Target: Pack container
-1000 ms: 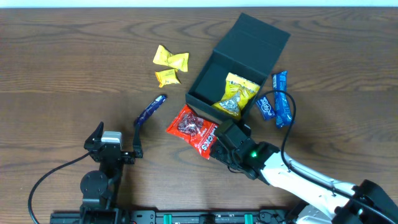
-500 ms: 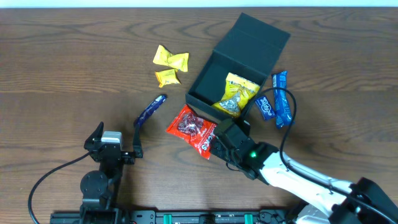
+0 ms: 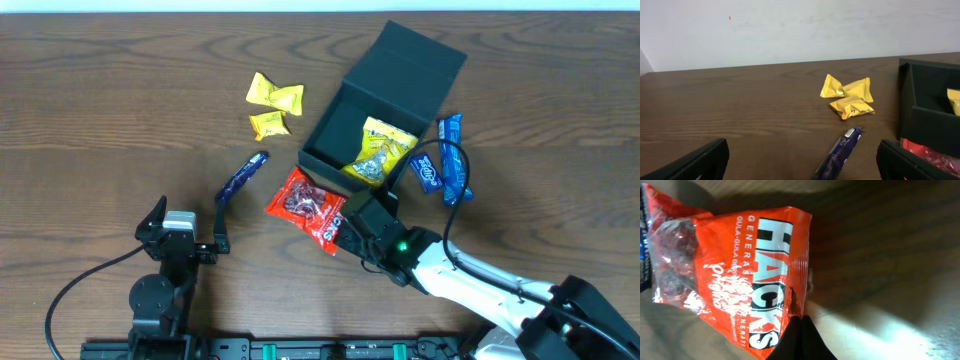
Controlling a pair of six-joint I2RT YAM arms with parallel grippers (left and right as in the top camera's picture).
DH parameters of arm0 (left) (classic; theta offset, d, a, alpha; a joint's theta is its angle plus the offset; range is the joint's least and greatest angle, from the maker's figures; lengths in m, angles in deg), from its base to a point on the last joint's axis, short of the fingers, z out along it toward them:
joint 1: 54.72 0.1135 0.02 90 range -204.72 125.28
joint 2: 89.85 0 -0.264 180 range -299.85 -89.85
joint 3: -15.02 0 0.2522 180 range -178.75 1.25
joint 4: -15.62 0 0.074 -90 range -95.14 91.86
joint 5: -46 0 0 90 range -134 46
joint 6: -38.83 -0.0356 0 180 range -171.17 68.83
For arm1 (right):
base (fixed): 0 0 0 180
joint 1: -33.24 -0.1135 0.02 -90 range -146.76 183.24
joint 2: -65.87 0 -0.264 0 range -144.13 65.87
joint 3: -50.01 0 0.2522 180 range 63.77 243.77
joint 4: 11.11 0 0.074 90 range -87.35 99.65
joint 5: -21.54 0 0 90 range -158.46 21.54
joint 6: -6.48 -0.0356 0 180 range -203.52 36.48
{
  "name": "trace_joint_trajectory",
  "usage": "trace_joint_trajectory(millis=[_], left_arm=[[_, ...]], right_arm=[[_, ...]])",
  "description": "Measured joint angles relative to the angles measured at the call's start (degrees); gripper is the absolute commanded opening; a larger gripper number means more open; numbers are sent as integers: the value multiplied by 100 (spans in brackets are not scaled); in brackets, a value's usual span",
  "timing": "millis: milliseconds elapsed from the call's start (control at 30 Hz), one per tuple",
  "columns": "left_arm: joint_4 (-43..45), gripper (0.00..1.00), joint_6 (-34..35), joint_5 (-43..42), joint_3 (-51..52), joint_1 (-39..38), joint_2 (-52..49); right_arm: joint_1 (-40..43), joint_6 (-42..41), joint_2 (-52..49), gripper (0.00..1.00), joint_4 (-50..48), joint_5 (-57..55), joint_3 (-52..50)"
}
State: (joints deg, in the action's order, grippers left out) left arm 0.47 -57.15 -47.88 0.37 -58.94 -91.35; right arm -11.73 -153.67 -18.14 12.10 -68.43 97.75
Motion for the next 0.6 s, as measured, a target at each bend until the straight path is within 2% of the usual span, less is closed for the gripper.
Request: trace_joint_trajectory(millis=[300, 600], left_arm=[[0, 95, 0, 0, 0, 0, 0], [2, 95, 0, 0, 0, 0, 0]], right_arm=[[0, 234, 22, 2, 127, 44, 31], [-37, 931, 634, 1, 1475, -83, 782]])
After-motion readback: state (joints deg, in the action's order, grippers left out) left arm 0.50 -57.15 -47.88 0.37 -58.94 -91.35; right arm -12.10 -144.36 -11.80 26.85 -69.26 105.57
